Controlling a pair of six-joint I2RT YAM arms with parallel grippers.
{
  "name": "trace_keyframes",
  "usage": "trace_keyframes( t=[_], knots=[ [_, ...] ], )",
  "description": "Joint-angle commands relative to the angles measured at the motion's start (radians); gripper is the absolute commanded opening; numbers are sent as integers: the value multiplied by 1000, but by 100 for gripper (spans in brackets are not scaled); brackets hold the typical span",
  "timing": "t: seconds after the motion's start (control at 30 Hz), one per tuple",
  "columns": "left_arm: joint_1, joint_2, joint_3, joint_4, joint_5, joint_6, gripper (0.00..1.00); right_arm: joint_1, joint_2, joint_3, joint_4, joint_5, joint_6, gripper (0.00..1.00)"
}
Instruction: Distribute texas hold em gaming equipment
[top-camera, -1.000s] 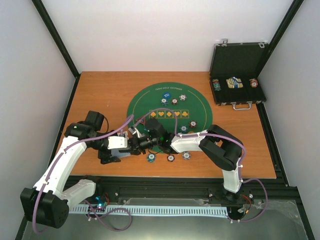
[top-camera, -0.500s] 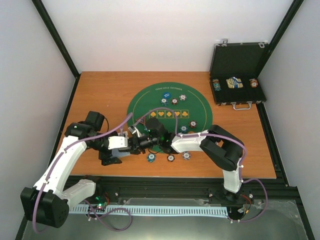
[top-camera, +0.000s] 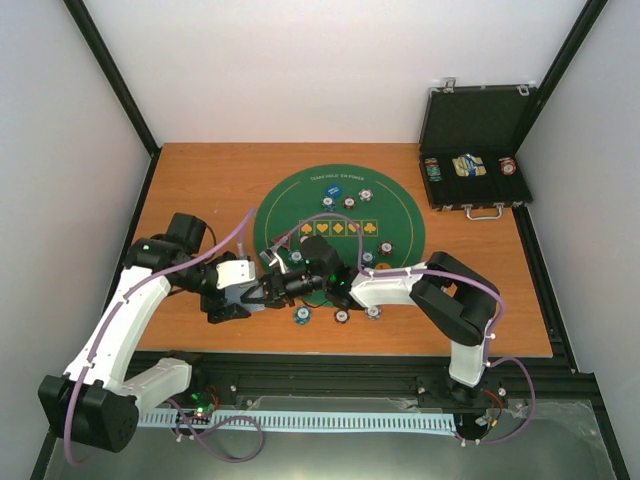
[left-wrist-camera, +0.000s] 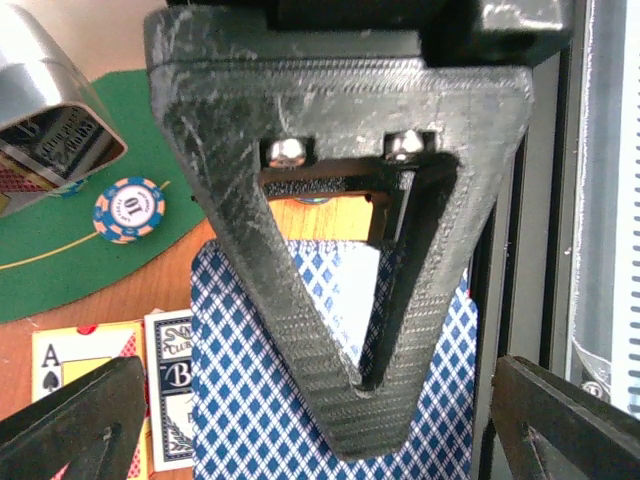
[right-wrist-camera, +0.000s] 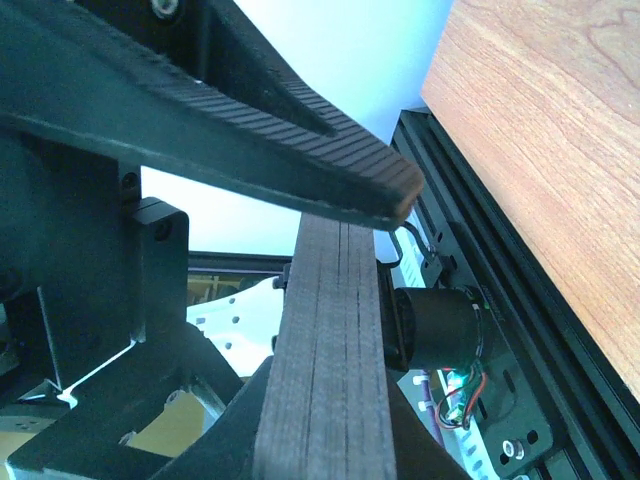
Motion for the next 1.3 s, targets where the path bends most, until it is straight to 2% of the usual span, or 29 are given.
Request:
trace_keyframes(
  t=[0.0, 0.27, 0.7, 0.83, 1.0, 1.13, 1.23, 1.27],
  knots=[
    [-6, 8, 14, -51, 17, 36, 96, -9, -53, -22, 56, -15, -11, 3],
    [-5, -20, -28, -19, -9, 44, 94, -14, -62, -18, 64, -16, -1, 3],
    [-5, -34, -37, 25, -30, 58, 77, -15, -34, -15, 52, -7, 10, 3],
    [-5, -39, -52, 30, -51, 78, 66, -14, -28, -17, 59, -6, 16, 3],
    [-6, -48, -66, 20, -70, 95, 58, -15, -26, -17, 33, 0, 8, 3],
    [-5, -45, -60, 7, -76, 105, 45, -15, -13, -1, -10, 1, -13, 3],
    [-5, -38, -59, -3, -83, 109, 41, -16, -8, 8, -22, 0, -23, 8],
    [-5, -36, -61, -4, -86, 109, 40, -16, -7, 9, -29, 1, -27, 13]
  ],
)
